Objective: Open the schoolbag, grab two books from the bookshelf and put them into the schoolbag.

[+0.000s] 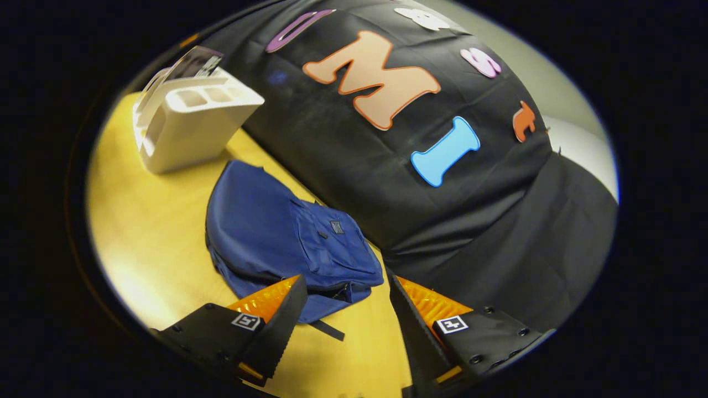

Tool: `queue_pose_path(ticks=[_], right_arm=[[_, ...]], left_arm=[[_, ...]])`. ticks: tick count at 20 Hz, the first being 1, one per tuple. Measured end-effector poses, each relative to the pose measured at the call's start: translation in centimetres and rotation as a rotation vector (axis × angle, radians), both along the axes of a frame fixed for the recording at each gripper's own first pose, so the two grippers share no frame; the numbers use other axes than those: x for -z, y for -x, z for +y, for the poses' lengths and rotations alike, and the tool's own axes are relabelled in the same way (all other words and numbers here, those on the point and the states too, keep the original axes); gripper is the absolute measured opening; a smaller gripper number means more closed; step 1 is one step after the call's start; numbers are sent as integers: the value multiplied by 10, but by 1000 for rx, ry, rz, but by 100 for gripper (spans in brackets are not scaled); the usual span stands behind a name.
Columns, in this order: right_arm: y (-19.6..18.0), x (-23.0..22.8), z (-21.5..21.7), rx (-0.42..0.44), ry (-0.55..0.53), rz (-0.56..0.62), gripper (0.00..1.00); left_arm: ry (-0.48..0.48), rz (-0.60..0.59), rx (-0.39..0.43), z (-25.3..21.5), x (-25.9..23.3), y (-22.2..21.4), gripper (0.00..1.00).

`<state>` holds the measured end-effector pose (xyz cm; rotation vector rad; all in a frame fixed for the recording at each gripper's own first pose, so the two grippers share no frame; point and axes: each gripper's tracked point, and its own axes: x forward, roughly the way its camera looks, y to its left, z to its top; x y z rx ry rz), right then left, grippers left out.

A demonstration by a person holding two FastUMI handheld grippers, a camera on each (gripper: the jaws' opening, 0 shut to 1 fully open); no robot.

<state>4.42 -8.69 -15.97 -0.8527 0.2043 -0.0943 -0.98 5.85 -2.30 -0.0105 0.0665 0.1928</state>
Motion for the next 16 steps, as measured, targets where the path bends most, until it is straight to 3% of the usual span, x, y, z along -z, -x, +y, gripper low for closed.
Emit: queue_pose_path(ticks=[1, 6, 7, 9, 12, 13, 14, 15, 16], right_arm=[[-2, 6, 2, -11, 46, 12, 98], [-17, 48, 15, -83, 194, 69, 95], [-21, 55, 15, -85, 212, 84, 98], [-27, 63, 16, -87, 232, 96, 93], [-37, 69, 18, -84, 253, 96, 98], [-42, 70, 18, -82, 256, 97, 92], [-47, 71, 18, -79, 259, 97, 92], [-54, 74, 18, -80, 269, 101, 98], [-59, 74, 18, -83, 278, 102, 98]], left_arm=[[-2, 2, -8, 2, 0, 1, 95], [1, 13, -33, 6, 2, 1, 94], [5, 16, -39, 7, 2, 1, 95], [10, 20, -50, 8, 4, 2, 95], [13, 25, -68, 12, 7, 2, 95], [15, 24, -78, 14, 7, 3, 95], [20, 20, -88, 16, 7, 4, 95], [25, 20, -96, 17, 7, 5, 95], [28, 23, -106, 20, 10, 6, 95]])
